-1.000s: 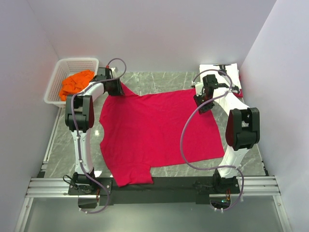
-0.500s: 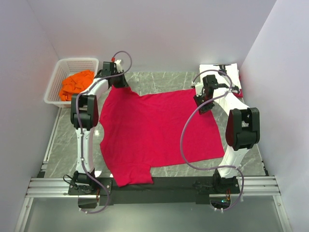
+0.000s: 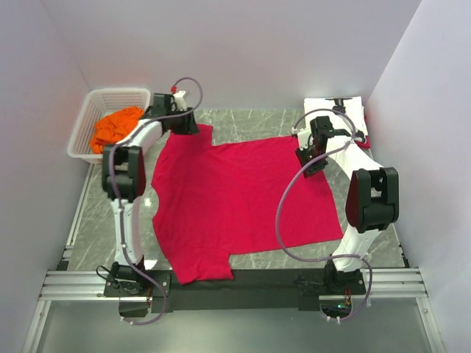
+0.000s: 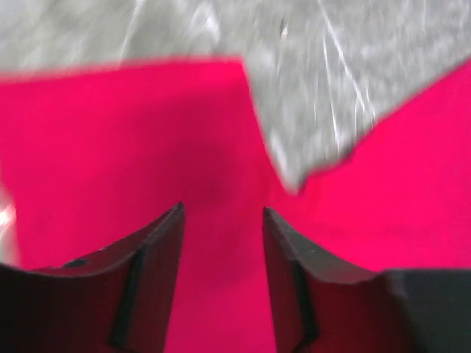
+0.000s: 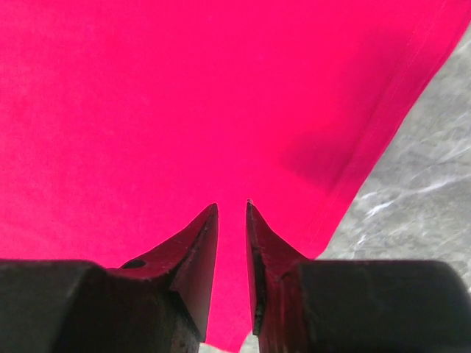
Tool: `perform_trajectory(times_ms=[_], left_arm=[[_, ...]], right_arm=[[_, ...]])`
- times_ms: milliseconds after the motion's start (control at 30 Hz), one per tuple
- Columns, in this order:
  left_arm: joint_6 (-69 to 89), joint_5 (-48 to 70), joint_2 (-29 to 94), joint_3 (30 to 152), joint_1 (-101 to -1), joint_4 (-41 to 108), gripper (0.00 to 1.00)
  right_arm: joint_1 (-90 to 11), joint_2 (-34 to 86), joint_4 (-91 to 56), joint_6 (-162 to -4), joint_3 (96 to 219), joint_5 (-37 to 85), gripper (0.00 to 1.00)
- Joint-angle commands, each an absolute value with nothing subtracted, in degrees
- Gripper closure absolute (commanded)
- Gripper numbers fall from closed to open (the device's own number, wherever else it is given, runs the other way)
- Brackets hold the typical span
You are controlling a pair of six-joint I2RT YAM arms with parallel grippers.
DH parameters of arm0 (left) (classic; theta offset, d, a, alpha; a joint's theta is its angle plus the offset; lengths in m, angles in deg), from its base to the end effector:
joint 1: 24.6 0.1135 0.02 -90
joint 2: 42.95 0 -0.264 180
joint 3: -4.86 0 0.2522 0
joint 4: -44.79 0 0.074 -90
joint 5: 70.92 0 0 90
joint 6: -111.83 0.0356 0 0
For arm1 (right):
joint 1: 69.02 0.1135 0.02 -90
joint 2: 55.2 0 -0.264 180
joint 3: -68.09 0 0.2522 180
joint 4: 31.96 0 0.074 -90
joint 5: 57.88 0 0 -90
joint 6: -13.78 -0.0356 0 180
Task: Fold and stack the t-shirts
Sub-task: Flatten the tshirt out
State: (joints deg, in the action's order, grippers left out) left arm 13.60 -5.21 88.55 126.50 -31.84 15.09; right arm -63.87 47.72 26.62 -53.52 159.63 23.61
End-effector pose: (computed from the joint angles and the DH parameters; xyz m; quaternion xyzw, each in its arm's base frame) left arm 0.5194 -0.0808 0.2002 0.0820 0.8852 -0.2447 0.3872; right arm 0.3618 0.0379 0.2185 -0.2489 0.9501 0.0457 0.1826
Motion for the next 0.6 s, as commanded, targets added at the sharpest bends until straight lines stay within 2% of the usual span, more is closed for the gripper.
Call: perform_trajectory(times_ms=[0,167,300,567], left_arm=[[19.2,-5.2,71.0,116.0,-28.8,8.8,0.5],[26.0,-2.3,59.6,100.3,-27.5,-0.1,0.57],[28.4,0.5,57.0,90.7,-26.6,-1.7,0.62],[28.2,2.5,64.4,93.0,-25.2,-2.5,0.66]], right_arm=[[-64.7,44.9,29.3,-51.3,158.1,22.2,0.72],[-64.5,45.8,29.8,-51.5,156.6,19.5,0.74],[-64.2,48.1,29.5,-51.9,156.6,18.1,0.78],[-62.5,54.8,29.4,-52.4,159.2,19.5,0.8]])
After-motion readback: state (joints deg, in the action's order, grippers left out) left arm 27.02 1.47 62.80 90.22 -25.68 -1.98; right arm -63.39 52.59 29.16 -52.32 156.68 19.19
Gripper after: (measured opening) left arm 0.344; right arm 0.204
